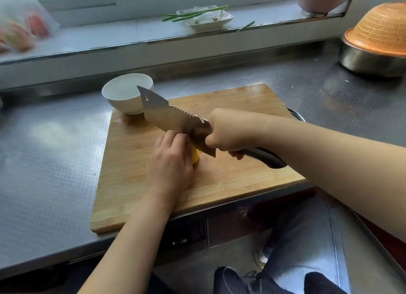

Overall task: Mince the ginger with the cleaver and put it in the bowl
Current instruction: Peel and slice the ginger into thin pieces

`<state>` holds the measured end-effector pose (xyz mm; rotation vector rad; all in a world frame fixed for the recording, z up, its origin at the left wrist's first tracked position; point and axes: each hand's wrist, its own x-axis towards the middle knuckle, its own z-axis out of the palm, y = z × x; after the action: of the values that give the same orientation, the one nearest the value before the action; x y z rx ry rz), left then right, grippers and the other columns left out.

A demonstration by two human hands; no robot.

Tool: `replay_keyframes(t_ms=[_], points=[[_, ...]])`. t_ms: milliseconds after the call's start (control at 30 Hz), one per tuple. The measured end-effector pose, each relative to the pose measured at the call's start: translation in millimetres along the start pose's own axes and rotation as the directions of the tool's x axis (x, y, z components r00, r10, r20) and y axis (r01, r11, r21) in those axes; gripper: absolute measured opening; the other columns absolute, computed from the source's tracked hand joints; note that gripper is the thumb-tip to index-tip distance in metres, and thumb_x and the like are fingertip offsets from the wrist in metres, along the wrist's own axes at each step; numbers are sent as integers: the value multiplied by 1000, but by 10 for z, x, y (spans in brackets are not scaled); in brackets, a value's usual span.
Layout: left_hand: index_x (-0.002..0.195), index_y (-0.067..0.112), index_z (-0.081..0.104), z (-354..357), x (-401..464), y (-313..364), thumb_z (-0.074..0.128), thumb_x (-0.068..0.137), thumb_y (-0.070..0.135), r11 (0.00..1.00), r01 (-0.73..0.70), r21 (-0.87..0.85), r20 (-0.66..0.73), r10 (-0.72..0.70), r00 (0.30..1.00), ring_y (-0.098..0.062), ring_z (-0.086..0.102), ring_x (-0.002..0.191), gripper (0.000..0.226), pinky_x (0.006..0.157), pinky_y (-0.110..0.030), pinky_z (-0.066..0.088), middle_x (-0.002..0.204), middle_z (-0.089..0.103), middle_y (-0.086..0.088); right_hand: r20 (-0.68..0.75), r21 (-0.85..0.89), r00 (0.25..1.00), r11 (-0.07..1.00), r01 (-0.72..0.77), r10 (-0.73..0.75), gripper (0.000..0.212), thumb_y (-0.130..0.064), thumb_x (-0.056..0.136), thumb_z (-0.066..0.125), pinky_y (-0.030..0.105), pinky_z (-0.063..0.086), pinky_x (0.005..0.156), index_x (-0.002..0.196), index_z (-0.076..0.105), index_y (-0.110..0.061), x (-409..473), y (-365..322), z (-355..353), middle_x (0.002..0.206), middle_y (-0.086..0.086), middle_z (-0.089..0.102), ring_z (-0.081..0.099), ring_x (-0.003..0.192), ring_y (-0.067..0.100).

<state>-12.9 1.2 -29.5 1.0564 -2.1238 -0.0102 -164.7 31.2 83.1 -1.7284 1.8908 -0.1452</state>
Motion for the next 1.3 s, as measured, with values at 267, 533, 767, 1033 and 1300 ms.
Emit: replay_keyframes(t_ms=[267, 533, 767, 1033, 1300], points=[[91, 6, 62, 20, -9, -27, 61, 88, 9, 1000, 8, -24, -27, -8, 1000, -25, 52, 84, 4, 75, -23, 35, 94, 59, -9, 7, -1, 998, 998, -61, 61, 20, -6, 96, 46, 24, 48, 38, 76, 46, -6, 111, 32, 203, 62, 13, 56, 54, 40, 18], [87, 5, 59, 23, -30, -47, 64, 87, 7, 999, -10, -45, -38, 9, 999, -26, 51, 80, 5, 73, -26, 36, 88, 57, -9, -9, 125, 997, 989, -72, 74, 16, -9, 92, 51, 24, 47, 40, 77, 47, -7, 129, 175, 171, 66, 13, 58, 54, 41, 17], [90, 6, 59, 5, -22, -22, 58, 88, 9, 999, -2, -34, -1, 2, 1000, -27, 50, 84, 4, 73, -30, 37, 95, 57, -9, -36, 130, 999, 991, 3, 1, 9, -11, 94, 52, 27, 51, 45, 99, 56, -4, -7, 128, 4, 71, 14, 62, 58, 47, 19], [93, 6, 60, 3, -22, -22, 60, 87, 6, 1000, -8, -18, 13, 9, 1000, -29, 51, 86, 6, 71, -36, 41, 97, 58, -10, -19, 46, 1000, 999, 9, -8, 10, -14, 96, 52, 24, 49, 42, 87, 53, -9, -103, 43, -59, 71, 12, 63, 60, 46, 17], [92, 5, 61, -9, -16, -18, 57, 88, 8, 1000, -8, -18, 21, 9, 1000, -29, 52, 85, 6, 70, -37, 44, 97, 59, -11, 9, -1, 1000, 1000, -29, 29, 14, -13, 97, 51, 25, 51, 42, 85, 52, -8, -44, -50, -60, 74, 12, 62, 61, 51, 19]])
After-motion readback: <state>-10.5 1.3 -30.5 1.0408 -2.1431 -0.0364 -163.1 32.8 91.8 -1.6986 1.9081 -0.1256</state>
